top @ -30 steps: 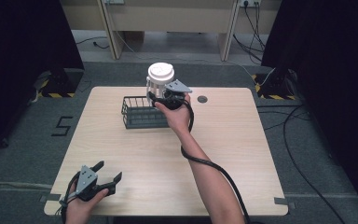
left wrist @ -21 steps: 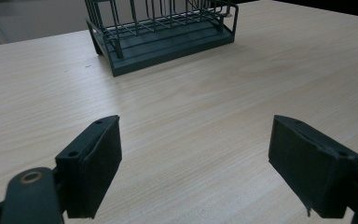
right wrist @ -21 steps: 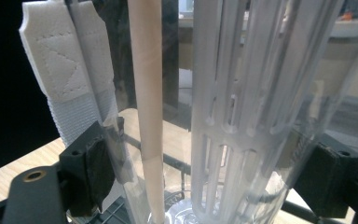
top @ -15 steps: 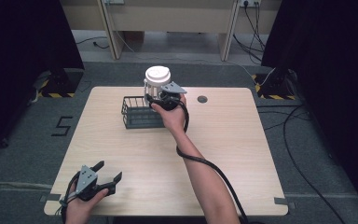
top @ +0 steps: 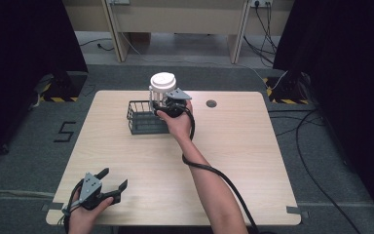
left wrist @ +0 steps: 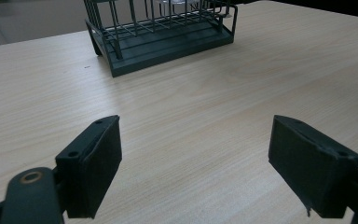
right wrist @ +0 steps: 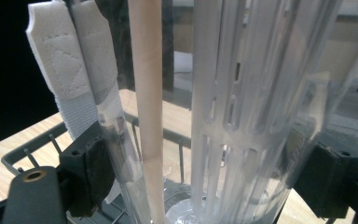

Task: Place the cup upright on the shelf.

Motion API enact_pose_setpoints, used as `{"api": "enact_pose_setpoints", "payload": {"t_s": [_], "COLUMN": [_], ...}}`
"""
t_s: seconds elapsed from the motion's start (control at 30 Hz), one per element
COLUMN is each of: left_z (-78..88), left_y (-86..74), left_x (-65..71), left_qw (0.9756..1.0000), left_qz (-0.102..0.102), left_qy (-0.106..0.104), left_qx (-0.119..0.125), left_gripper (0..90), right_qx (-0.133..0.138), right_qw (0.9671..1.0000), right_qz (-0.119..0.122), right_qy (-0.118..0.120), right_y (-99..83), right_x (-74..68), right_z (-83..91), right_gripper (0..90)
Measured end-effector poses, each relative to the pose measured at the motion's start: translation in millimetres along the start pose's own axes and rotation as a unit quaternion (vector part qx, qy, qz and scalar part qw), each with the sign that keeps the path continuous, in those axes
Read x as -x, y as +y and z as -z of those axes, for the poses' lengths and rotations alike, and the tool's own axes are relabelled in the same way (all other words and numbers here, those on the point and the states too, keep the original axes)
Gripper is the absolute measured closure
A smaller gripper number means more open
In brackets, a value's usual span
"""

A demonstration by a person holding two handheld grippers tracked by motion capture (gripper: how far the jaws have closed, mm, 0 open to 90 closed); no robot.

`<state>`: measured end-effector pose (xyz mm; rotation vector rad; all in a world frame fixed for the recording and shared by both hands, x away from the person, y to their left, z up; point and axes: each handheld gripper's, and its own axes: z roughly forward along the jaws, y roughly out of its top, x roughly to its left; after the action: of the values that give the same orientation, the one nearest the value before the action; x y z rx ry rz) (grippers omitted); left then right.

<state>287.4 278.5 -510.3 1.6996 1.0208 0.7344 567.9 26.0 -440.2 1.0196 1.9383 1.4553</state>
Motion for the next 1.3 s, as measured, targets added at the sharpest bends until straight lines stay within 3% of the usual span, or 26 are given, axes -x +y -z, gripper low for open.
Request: {"api": "enact_pose_setpoints", "payload": {"t_s": [0.5,0.97,1.07,1.3], "left_z": [0.0,-0.3,-0.3,-0.2], "left_y": [-0.1,-0.2,-0.2,-0.1], "left_x": [0.0,0.2,0.3,0.3], "left_qw": [1.0,1.0,1.0,1.0], "left_qz": [0.001,0.001,0.001,0.001], "left_qy": [-0.002,-0.002,-0.002,-0.002], "left_qx": [0.0,0.0,0.0,-0.001], "left_gripper": [16.7,16.7,16.7,16.7], "right_qx": [-0.019,-0.039,-0.035,-0.03], "right_qw": [0.9998,0.9988,0.9993,0.9995], "right_qz": [0.005,0.028,0.012,0.003], "right_qy": [-0.002,-0.011,-0.008,-0.009], "right_y": [-10.6,-11.7,-9.8,-9.2], "right_x": [-3.0,-6.1,-6.8,-5.7], "right_z": [-7.4,-8.0,-6.2,0.9], "right_gripper": [18.4,17.6,16.4,16.0]}}
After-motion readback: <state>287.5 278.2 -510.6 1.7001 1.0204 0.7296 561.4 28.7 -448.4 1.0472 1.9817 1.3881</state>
